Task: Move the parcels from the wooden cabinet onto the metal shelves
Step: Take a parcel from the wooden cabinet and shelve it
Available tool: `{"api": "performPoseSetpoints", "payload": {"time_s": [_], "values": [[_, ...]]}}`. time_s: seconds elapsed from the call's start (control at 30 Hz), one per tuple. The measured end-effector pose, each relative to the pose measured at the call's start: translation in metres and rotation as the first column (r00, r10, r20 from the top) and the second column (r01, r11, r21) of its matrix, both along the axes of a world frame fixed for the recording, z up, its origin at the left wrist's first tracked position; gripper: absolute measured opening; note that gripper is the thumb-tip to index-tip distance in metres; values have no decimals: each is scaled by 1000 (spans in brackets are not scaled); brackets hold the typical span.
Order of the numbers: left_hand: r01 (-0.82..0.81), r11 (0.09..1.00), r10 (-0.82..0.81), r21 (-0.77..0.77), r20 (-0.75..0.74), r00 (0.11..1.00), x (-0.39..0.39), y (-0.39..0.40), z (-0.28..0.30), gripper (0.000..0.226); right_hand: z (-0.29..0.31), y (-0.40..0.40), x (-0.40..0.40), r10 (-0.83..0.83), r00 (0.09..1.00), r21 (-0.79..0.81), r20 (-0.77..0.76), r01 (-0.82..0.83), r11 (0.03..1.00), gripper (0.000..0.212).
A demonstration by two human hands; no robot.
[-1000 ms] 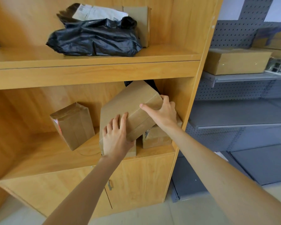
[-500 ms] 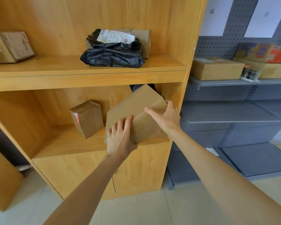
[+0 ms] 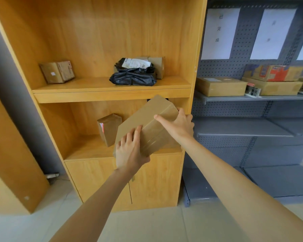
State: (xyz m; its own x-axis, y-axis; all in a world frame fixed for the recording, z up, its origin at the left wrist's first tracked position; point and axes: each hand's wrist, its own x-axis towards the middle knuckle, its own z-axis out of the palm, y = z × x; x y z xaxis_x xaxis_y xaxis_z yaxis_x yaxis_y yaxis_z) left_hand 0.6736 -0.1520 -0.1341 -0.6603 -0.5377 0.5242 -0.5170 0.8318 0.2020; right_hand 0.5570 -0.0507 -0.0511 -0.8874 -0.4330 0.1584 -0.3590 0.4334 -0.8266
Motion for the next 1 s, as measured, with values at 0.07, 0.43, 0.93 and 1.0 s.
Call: {"api": "performPoseSetpoints", "payload": {"time_s": [0.07,0.43,0.93,1.0], "values": [[-13,999,15,44,-50,999,11,1,21,112,19,3,9,71,995,-58,-65,-75,995,88],[349,670,215,656,-620,754,55,-17,121,102,50,2,47,319,947,-234,-20,-315,920,96],[763,60,330,644,-734,594,77,-37,132,78,64,-19,76,537,670,-540,513,-234,808,83],[758,40,293,650,-733,614,77,-38,132,78,65,-20,75,547,671,-597,500,-190,779,83]]}}
